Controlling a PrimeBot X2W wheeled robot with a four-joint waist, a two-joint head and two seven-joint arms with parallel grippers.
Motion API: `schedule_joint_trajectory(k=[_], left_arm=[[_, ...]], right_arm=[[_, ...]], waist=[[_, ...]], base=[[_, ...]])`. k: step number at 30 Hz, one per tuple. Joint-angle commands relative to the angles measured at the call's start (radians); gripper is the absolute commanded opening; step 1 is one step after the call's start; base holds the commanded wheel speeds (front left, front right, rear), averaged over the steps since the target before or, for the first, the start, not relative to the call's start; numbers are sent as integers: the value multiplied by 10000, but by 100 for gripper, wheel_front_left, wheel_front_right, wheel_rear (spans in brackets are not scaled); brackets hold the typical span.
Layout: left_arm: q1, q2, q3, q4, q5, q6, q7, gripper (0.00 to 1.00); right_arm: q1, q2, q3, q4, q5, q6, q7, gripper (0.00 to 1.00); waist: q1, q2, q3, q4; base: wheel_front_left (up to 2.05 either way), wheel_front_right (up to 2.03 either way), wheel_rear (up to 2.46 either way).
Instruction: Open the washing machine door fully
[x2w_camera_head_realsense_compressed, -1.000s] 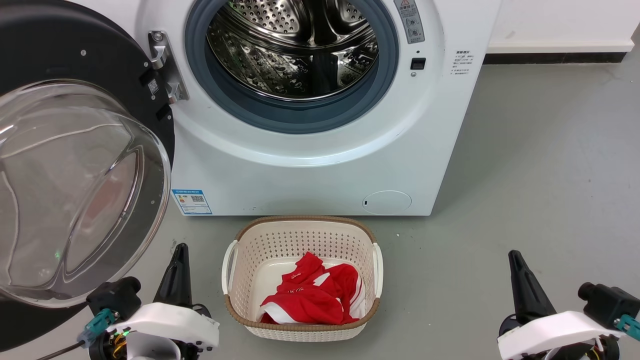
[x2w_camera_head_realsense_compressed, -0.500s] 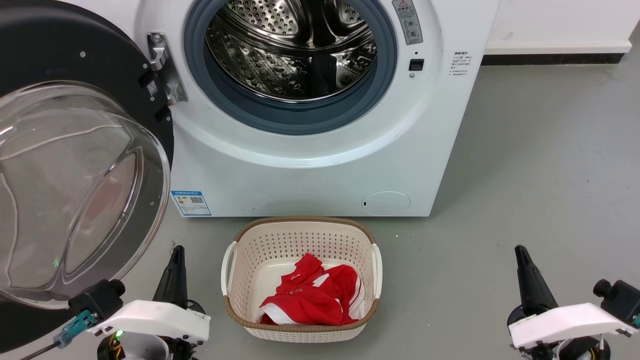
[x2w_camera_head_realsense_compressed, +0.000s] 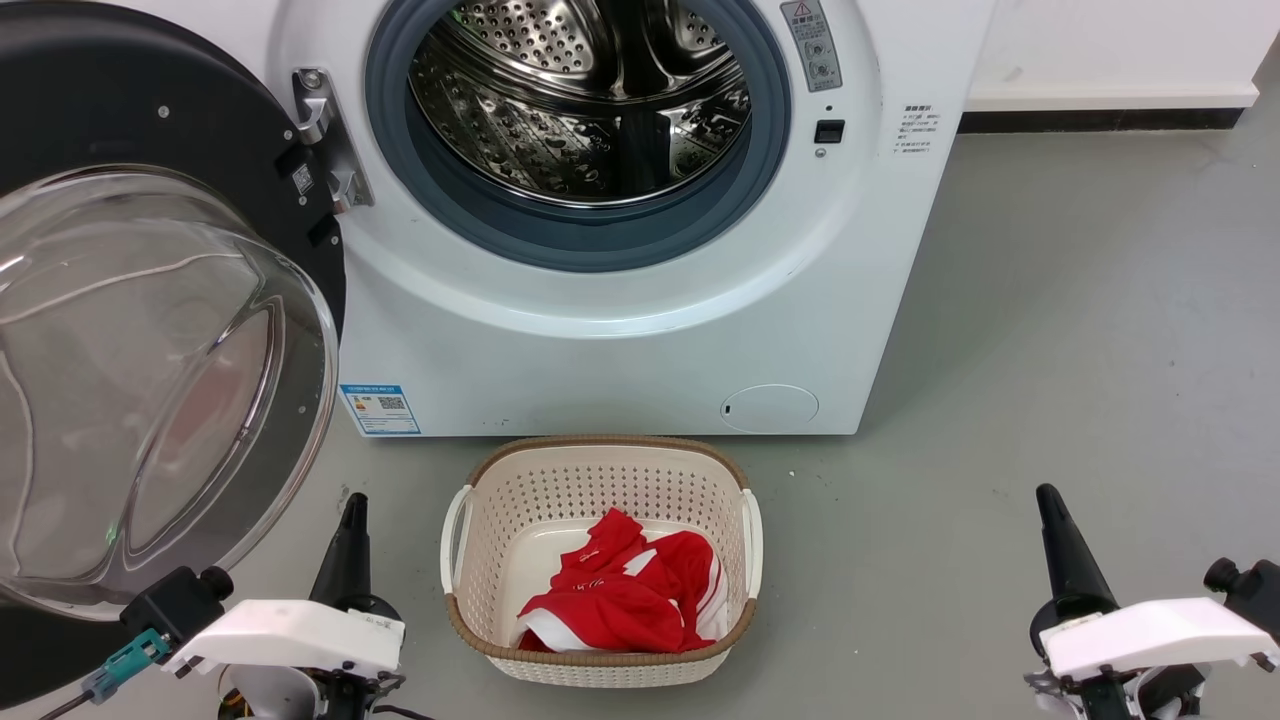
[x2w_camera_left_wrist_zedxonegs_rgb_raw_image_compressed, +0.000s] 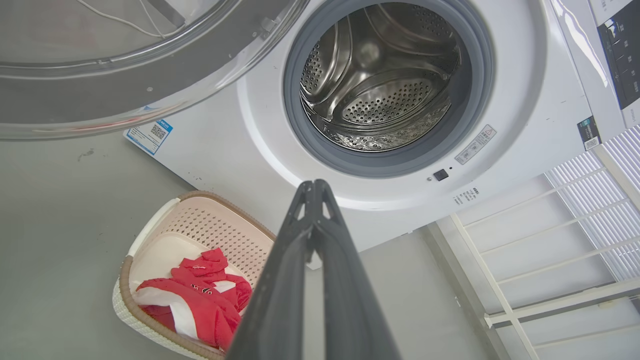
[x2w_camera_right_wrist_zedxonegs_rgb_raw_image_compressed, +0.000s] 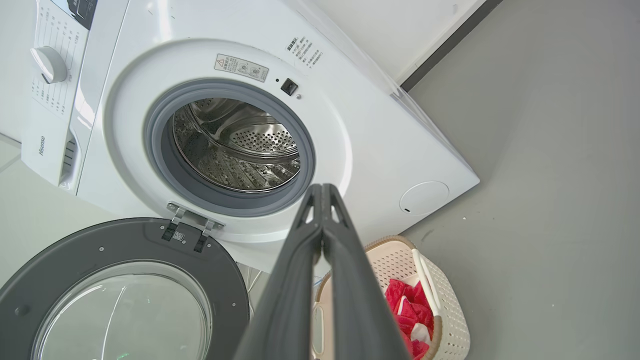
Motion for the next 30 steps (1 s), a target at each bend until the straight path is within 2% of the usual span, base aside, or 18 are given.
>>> schedule_joint_trajectory(k=[1, 30], left_arm=[[-274, 14, 89, -73, -300, -69, 69, 0], [-344, -207, 523, 50, -3296, -394, 856, 0]], right_arm=[[-252, -87, -39, -58, 325, 0, 50, 0], [-515, -88, -301, 126, 3359, 0, 732, 0]], waist=[[-1, 0, -4, -3], [-1, 0, -74, -62]], base=[[0, 0, 0], [0, 0, 0]])
